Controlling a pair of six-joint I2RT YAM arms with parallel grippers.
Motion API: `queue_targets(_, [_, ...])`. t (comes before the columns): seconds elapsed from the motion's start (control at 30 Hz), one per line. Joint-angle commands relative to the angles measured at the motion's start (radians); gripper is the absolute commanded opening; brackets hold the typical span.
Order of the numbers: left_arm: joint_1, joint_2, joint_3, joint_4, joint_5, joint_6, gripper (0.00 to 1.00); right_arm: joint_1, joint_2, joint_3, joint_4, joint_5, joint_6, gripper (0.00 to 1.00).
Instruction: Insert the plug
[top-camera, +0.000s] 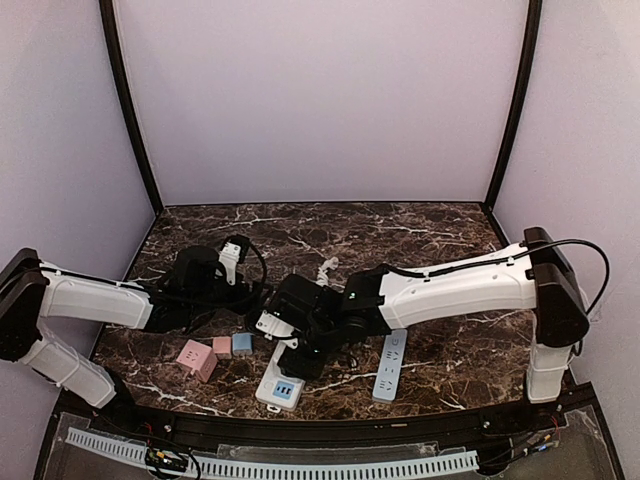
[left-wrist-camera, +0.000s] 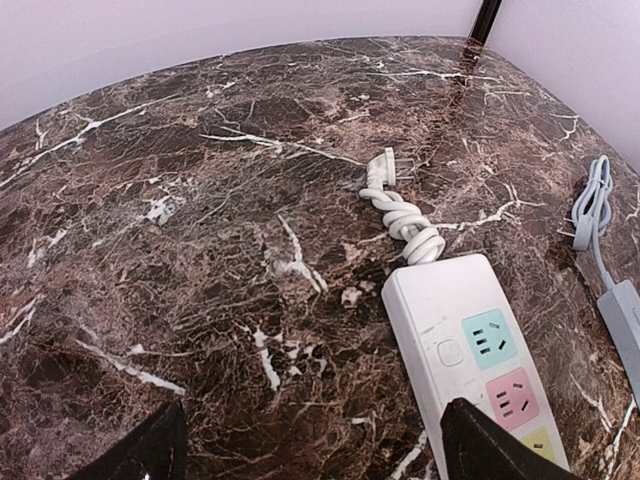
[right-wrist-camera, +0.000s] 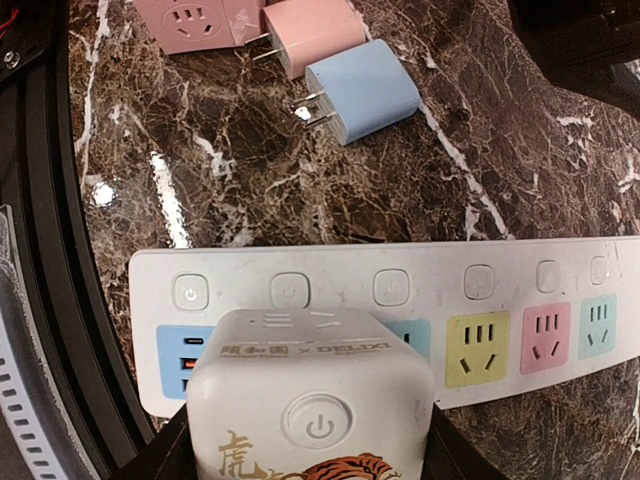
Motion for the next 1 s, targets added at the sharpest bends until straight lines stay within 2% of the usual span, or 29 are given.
queue_targets(0.0, [-0.003, -0.028, -0.020, -0.018, -0.012, 0.011, 0.88, 0.009, 0.069, 0.019, -0.065, 0.035, 0.012, 0.00])
queue_targets(0.53, [-0.003, -0.050, -0.029, -0.050, -0.116, -0.002, 0.88, 0.005, 0.171, 0.075, -0.130, 0.024, 0.020, 0.00])
queue_targets(0.97, [-0.002, -0.056, -0.031, -0.056, -0.138, -0.005, 0.88, -0.010, 0.175, 0.014, -0.120, 0.008, 0.038, 0.00])
